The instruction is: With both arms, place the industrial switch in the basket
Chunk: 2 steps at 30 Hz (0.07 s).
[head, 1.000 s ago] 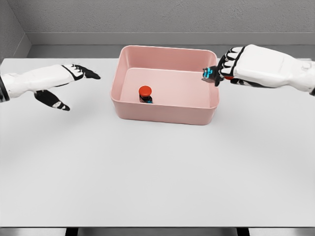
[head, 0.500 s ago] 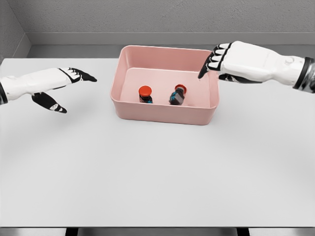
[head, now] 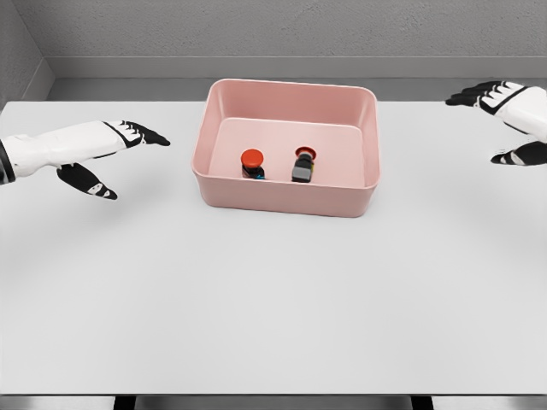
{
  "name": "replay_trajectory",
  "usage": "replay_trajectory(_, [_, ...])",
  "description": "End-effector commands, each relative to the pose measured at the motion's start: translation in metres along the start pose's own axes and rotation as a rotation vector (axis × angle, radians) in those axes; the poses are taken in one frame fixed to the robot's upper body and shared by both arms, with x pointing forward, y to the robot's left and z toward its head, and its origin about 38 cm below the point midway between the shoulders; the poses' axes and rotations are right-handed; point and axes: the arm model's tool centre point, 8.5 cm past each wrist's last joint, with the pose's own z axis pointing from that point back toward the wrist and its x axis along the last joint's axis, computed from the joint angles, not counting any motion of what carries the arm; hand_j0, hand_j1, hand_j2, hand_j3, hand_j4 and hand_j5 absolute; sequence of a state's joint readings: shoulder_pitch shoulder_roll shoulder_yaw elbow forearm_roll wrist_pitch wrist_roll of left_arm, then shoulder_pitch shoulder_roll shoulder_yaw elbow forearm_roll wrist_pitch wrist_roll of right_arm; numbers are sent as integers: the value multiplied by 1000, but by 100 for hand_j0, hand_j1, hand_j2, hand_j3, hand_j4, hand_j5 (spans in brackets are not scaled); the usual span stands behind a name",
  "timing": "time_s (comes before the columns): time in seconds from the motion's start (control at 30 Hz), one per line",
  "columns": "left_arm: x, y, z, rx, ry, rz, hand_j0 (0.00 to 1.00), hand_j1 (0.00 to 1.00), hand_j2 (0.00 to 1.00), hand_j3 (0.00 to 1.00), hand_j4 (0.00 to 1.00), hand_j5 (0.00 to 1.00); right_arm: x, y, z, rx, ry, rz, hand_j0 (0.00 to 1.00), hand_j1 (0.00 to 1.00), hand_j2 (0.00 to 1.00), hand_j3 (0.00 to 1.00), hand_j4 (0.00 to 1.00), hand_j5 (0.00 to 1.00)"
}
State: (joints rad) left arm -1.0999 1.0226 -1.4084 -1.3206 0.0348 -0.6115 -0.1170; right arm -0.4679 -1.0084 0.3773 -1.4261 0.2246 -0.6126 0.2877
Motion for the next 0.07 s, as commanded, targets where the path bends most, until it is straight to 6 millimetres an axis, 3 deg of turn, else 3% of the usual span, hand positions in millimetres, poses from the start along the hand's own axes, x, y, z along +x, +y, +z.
replay_trajectory(0.0, [1,-1,-2,1,-4,5,100,100,100,100,100,100,0,-2,1,-7,-2,-9,100,100,100,100,100,100])
replay_trajectory(0.03, [0,-1,-1,2,-1,7,100,100,100,100,100,100,4,1,0,-1,-13,-11,100,100,100,100,100,100])
